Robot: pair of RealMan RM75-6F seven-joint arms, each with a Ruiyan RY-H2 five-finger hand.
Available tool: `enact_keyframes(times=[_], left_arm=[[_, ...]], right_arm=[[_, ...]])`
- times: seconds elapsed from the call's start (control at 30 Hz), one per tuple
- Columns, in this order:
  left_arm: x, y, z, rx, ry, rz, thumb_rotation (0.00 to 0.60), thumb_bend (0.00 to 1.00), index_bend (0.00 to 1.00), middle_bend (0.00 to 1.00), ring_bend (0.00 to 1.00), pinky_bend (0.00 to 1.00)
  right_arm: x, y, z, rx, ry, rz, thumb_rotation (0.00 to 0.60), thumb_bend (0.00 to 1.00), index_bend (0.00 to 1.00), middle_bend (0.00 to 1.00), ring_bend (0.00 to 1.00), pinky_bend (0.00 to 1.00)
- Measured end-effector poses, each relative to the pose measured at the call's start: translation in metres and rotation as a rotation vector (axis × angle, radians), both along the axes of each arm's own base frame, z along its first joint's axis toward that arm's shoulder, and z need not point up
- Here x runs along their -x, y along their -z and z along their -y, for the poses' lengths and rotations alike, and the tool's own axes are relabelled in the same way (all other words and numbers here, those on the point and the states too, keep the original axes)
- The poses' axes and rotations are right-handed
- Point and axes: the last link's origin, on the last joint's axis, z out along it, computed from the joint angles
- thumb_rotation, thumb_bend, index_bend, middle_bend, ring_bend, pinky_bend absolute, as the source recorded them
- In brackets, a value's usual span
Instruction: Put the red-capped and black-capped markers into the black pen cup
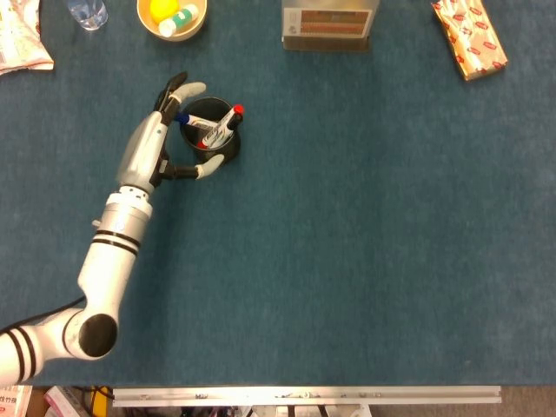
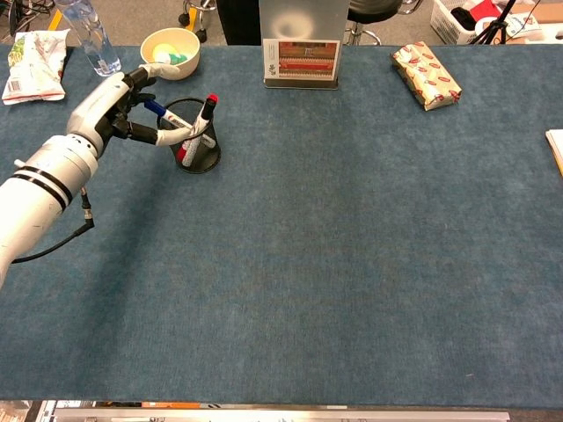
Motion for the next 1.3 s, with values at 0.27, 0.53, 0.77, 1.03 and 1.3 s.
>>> enact_keyframes(times=[0.27,0.53,0.77,1.03,1.3], left_arm=[[0.024,-0.043,0.003,-0.059,0.108,-0.393,0.6,0.19,0.22,0.0,0.0,0.08],[0.051,-0.09,0.025,-0.173,0.236,-0.756,0.6,0.19,0.27,0.0,0.0,0.08],[0.076,-0.107,0.07,-0.173,0.335,-0.968,0.6,0.19,0.31,0.05,0.0,0.09],[0.102,-0.128,0.119,-0.227,0.285,-1.024,0.6,0.19,0.36,0.15,0.01,0.09],[0.128,-0.146,0.148,-0.287,0.173,-1.016,0.6,0.19,0.38,0.19,0.04,0.11]], right_arm=[[0.0,-0.002,-0.001,0.012,0.0,0.0,0.6,0.0,0.24,0.26,0.17,0.41],[0.0,-0.005,-0.001,0.028,-0.003,-0.006,0.6,0.0,0.24,0.26,0.17,0.41],[0.0,-0.011,-0.002,0.037,-0.03,-0.02,0.6,0.0,0.24,0.26,0.17,0.41],[-0.001,-0.018,-0.007,0.061,-0.089,-0.023,0.6,0.0,0.27,0.27,0.17,0.41],[0.0,-0.02,-0.007,0.078,-0.079,-0.028,0.6,0.0,0.27,0.27,0.17,0.41]])
